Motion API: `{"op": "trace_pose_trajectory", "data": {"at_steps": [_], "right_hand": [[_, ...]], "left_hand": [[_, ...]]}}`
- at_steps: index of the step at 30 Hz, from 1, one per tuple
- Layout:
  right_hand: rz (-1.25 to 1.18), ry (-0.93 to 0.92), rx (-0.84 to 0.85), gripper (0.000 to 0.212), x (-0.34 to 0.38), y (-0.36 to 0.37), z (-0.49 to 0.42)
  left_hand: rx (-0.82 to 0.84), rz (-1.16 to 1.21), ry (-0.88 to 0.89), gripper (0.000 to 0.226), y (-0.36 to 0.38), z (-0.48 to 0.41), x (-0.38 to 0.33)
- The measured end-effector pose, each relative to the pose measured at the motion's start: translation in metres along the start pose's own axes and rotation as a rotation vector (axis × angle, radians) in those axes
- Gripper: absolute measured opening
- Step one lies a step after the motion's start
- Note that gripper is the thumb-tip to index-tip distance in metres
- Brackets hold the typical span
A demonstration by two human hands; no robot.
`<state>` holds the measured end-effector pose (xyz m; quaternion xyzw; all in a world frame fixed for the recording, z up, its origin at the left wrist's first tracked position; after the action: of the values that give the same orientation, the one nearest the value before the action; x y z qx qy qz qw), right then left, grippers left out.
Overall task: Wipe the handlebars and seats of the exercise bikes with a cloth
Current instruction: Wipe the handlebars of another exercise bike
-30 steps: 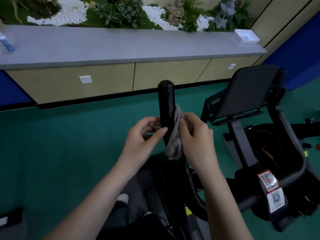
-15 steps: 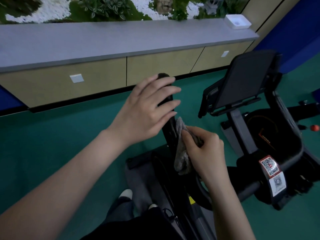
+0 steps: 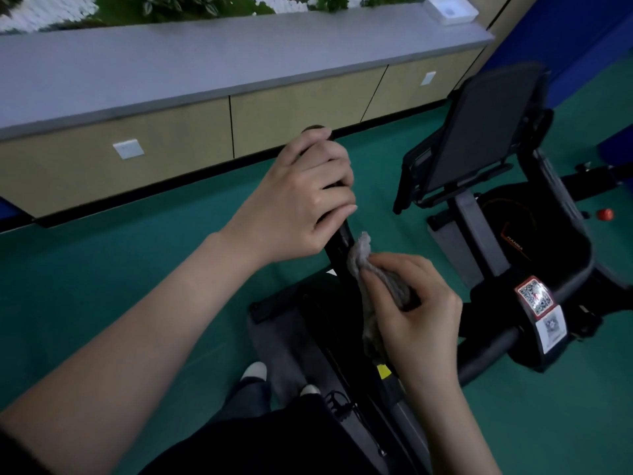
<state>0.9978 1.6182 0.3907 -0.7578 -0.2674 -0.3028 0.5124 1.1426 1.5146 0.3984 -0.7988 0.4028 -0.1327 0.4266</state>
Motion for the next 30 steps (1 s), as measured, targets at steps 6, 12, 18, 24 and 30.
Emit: {"op": "trace_pose_trajectory", "data": {"at_steps": [6, 12, 18, 24, 30], "right_hand": [[0.066, -0.112, 0.056, 0.01, 0.01, 0.014, -0.012], [0.074, -0.09, 0.006, 0.008, 0.0, -0.005, 0.017], [0.088, 0.109, -0.072, 0.005, 0.003, 0.003, 0.01], [0.015, 0.337, 0.02, 0.01, -0.011, -0.002, -0.008], [-0.116, 0.454, 0.193, 0.013, -0.019, 0.011, -0.029]], "left_hand": [[-0.01, 0.012, 0.016, 0.023, 0.001, 0.001, 0.002], [-0.032, -0.005, 0.024, 0.023, 0.003, 0.0, 0.002], [0.026, -0.074, 0.123, 0.03, 0.011, -0.001, -0.009], [0.026, -0.099, 0.139, 0.033, 0.014, -0.001, -0.01], [-0.012, -0.071, 0.124, 0.032, 0.014, -0.001, -0.01]]}}
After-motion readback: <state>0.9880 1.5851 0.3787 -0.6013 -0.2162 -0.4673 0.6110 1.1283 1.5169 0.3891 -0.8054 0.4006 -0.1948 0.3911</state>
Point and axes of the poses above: each hand's wrist, its own z-axis away from the middle knuckle, its own y-axis out of the palm, x = y × z, the point moved 3 cm from there along -z, towards the middle knuckle, and after that the axes turned 1 degree about x, right-handed, at the moved point
